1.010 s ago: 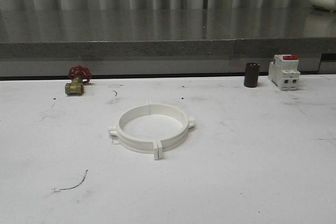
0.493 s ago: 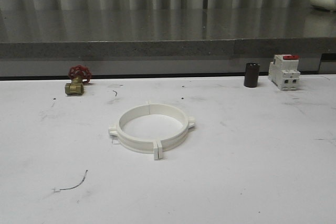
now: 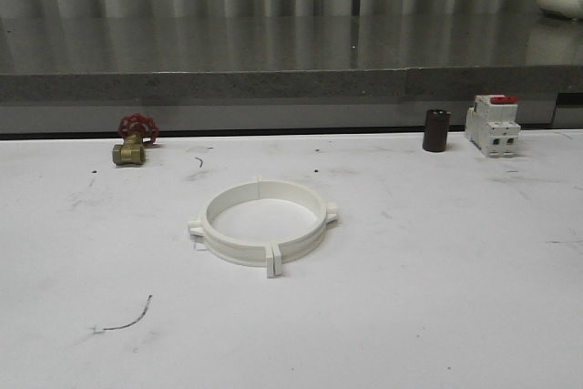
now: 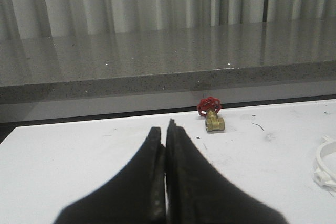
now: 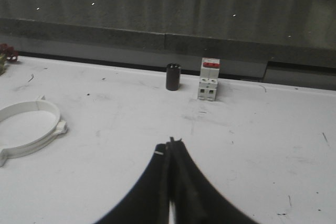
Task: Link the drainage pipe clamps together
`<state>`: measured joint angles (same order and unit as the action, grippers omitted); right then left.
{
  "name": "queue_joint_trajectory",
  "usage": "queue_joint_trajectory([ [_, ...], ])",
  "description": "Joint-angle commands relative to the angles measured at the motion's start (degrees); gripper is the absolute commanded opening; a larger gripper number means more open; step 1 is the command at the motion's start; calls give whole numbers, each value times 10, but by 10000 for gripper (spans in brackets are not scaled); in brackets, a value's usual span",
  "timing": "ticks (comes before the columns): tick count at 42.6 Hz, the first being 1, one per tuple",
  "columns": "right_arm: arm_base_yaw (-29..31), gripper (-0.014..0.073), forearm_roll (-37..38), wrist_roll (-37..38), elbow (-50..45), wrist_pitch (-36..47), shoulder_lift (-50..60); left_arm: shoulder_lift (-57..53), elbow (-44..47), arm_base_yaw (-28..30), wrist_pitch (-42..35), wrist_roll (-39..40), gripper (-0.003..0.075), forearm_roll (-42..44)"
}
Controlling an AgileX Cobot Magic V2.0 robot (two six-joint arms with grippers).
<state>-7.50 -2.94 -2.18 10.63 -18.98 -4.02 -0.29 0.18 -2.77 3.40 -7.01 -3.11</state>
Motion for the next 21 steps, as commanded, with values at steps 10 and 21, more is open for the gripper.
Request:
queue_joint_trajectory([
  [10, 45, -69, -11, -8, -98, 200, 55, -7, 14, 1, -48, 3, -20, -5],
  [21, 47, -69, -19, -8, -120, 223, 55, -7, 14, 1, -48, 3, -20, -5],
])
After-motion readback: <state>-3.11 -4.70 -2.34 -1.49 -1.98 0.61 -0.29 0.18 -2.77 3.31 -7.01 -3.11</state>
